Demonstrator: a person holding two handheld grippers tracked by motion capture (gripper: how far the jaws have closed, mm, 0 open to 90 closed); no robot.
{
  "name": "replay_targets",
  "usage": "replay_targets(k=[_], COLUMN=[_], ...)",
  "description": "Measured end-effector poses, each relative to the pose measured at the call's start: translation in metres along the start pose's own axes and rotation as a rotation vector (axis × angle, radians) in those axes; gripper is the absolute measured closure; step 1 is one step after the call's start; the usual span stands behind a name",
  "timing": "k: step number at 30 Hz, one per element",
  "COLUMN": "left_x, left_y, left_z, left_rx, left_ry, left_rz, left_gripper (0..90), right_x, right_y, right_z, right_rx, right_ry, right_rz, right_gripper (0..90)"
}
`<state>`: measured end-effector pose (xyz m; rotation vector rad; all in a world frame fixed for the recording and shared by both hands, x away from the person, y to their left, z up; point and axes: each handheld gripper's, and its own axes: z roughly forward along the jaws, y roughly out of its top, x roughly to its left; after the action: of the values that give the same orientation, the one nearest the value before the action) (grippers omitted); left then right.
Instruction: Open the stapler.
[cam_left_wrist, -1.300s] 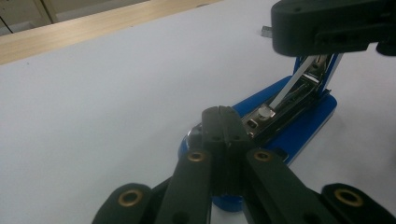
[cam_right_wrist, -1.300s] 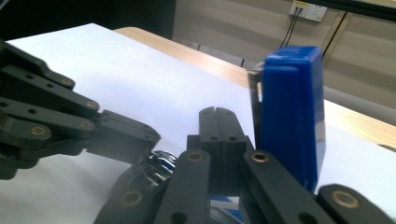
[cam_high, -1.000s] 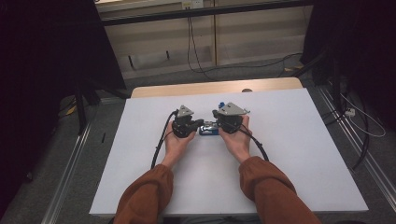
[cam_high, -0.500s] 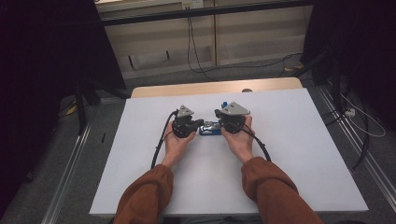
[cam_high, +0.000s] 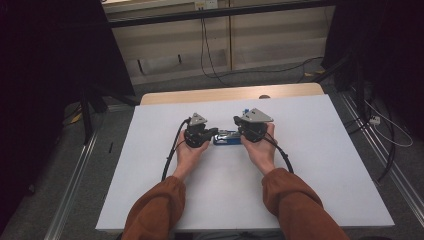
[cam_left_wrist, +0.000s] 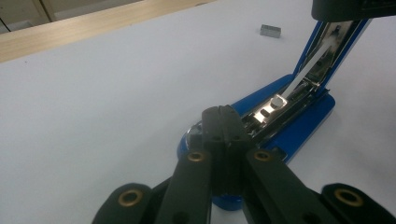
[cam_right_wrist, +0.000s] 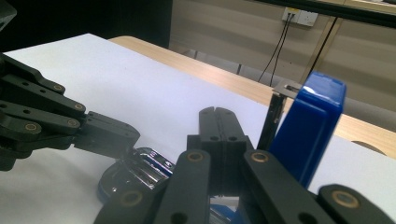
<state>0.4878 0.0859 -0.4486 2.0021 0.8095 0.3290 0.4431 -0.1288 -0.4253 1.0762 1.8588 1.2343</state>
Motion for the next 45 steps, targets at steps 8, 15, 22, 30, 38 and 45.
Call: replay_targets(k=[8, 15, 22, 30, 38, 45], left_x=[0.0, 0.0, 0.0, 0.0, 0.0, 0.0], left_y=[0.0, 0.0, 0.0, 0.0, 0.0, 0.0], left_z=[0.0, 0.0, 0.0, 0.0, 0.0, 0.0], left_rx=[0.0, 0.001, -0.001, 0.001, 0.0, -0.002], left_ry=[-0.001, 0.0, -0.002, -0.001, -0.002, -0.004], left_rz=[-0.005, -0.006, -0.007, -0.004, -0.006, -0.008], left_gripper=[90.0, 90.0, 90.0, 90.0, 90.0, 90.0], right_x=[-0.002, -0.009, -0.01, -0.019, -0.024, -0.025], right_y=[-0.002, -0.005, -0.006, -0.013, -0.018, -0.018], right_z=[-0.003, -0.007, -0.008, -0.014, -0.017, -0.018], right_rx=[-0.006, -0.004, -0.005, 0.003, 0.009, 0.007], right_ry=[-0.007, -0.012, -0.013, -0.026, -0.028, -0.024], right_rz=[-0.002, 0.007, 0.011, 0.024, 0.035, 0.04], right_gripper=[90.0, 90.0, 90.0, 90.0, 90.0, 90.0])
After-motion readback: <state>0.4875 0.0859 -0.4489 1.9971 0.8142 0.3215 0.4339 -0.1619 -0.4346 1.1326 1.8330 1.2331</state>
